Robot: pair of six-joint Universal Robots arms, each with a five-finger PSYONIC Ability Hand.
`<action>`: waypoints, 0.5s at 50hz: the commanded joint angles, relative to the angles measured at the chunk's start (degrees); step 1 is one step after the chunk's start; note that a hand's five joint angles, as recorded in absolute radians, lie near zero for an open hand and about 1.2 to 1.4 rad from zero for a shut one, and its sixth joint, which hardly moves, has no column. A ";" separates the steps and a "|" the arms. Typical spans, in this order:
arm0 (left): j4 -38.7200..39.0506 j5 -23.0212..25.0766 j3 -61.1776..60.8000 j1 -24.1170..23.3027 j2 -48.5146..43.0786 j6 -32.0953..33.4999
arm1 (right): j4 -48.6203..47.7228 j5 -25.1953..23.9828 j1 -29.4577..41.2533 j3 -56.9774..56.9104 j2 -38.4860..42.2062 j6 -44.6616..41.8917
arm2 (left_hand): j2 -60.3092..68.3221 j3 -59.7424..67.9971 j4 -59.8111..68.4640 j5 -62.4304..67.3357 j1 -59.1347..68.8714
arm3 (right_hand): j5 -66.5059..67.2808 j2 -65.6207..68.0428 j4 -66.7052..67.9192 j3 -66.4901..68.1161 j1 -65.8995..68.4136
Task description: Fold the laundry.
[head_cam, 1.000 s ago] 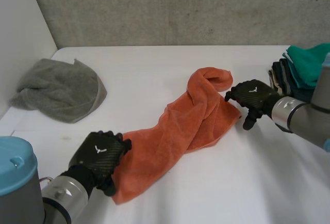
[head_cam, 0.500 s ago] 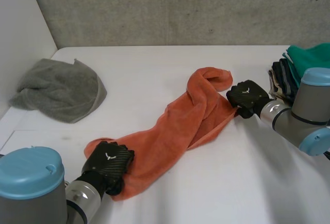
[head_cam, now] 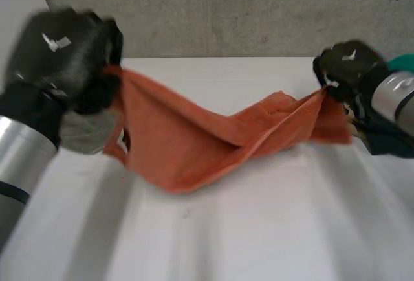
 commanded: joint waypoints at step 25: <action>3.34 1.64 29.73 8.29 -52.72 -1.39 | -8.15 19.47 8.55 -1.91 14.81 4.52 | -45.97 -45.59 -46.16 -43.43 -42.88 | 12.76 12.67 11.54 12.23 16.50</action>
